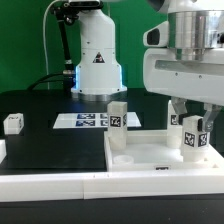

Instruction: Assemble square table

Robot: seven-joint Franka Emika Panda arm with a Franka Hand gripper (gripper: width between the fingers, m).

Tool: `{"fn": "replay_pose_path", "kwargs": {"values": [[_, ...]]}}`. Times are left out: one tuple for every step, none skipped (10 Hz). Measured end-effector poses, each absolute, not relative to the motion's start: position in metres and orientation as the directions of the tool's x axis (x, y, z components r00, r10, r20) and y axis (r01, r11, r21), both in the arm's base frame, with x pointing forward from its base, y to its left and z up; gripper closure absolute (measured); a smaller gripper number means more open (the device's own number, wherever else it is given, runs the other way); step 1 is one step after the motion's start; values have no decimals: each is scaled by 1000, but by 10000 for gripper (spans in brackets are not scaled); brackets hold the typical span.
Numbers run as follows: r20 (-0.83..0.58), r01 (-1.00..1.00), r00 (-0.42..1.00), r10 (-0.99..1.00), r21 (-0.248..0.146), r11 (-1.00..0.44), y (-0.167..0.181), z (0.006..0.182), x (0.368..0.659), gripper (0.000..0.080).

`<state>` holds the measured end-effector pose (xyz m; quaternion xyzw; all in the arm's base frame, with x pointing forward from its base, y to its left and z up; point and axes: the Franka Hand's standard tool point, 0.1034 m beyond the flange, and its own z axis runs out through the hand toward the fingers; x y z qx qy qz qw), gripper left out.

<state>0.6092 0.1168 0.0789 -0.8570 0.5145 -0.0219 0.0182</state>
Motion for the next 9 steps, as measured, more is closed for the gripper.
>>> {"fn": "replay_pose_path", "kwargs": {"values": [[17, -889, 454, -891, -52, -454, 117, 79, 609, 506], [16, -908, 415, -910, -55, -415, 117, 79, 609, 506], [14, -918, 393, -920, -55, -393, 118, 79, 609, 445], [15, -909, 413, -911, -55, -413, 118, 79, 609, 310], [22, -877, 475, -880, -63, -476, 118, 80, 610, 310], [31, -861, 502, -864, -78, -503, 120, 81, 611, 185], [48, -826, 554, -831, -94, -556, 125, 78, 610, 161], [57, -766, 635, -770, -85, -638, 128, 76, 607, 161], [65, -705, 702, -709, -81, -705, 131, 76, 607, 152]]}}
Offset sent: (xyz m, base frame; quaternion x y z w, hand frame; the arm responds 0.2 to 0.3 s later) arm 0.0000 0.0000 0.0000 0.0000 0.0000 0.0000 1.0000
